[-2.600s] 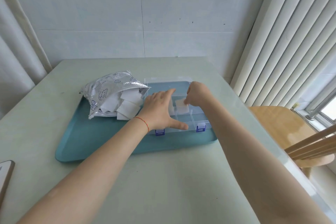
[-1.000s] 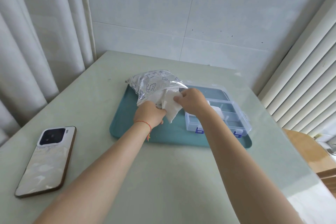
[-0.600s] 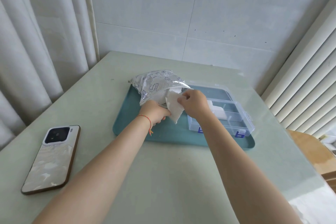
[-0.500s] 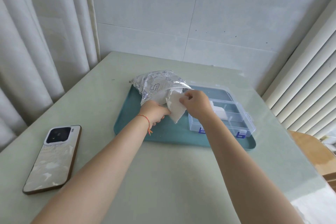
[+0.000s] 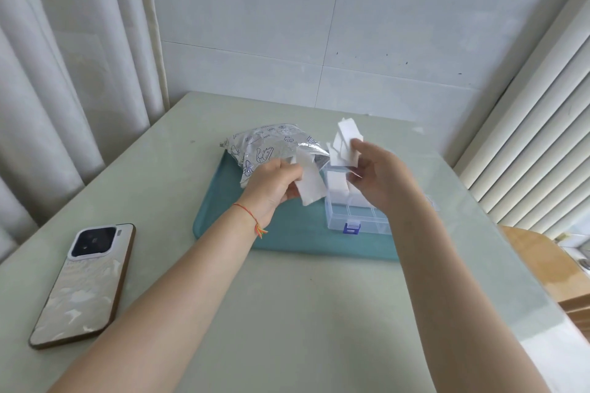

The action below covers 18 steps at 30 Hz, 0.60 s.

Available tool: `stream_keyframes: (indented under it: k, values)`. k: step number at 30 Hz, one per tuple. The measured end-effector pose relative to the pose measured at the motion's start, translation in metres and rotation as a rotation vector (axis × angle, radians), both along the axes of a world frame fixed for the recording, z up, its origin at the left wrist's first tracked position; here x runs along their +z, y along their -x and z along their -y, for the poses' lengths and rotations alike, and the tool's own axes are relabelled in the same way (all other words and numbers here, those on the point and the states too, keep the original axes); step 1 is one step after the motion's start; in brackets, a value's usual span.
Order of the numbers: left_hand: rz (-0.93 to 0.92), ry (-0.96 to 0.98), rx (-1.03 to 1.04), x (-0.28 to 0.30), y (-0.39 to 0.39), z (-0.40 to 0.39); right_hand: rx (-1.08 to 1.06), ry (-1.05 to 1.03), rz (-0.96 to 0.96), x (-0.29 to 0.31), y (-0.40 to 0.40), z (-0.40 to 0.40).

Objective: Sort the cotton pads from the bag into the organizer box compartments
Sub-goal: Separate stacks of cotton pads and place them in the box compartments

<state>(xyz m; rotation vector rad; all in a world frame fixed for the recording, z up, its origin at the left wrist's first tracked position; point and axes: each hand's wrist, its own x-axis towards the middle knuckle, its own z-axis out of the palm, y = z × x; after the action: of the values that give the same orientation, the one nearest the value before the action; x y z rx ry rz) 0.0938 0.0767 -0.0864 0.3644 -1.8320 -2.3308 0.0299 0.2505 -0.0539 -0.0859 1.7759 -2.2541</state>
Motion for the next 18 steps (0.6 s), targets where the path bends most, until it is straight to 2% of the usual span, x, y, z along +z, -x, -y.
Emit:
stream_keyframes:
  k: [2,5,15,18]
  values:
    - [-0.038,-0.023,0.010,0.005,0.003,-0.003,0.122,0.036,-0.019,0.004,-0.004,-0.001]
    - [-0.098,-0.066,0.001,0.014,0.010,-0.010,0.213,-0.115,-0.139,0.004,-0.006,-0.002]
    - [-0.070,-0.240,-0.174,0.023,0.025,-0.019,0.106,-0.359,-0.314,0.001,0.012,-0.012]
    - [-0.020,-0.161,-0.153,0.018,0.030,-0.018,0.124,-0.464,-0.365,0.002,0.013,-0.014]
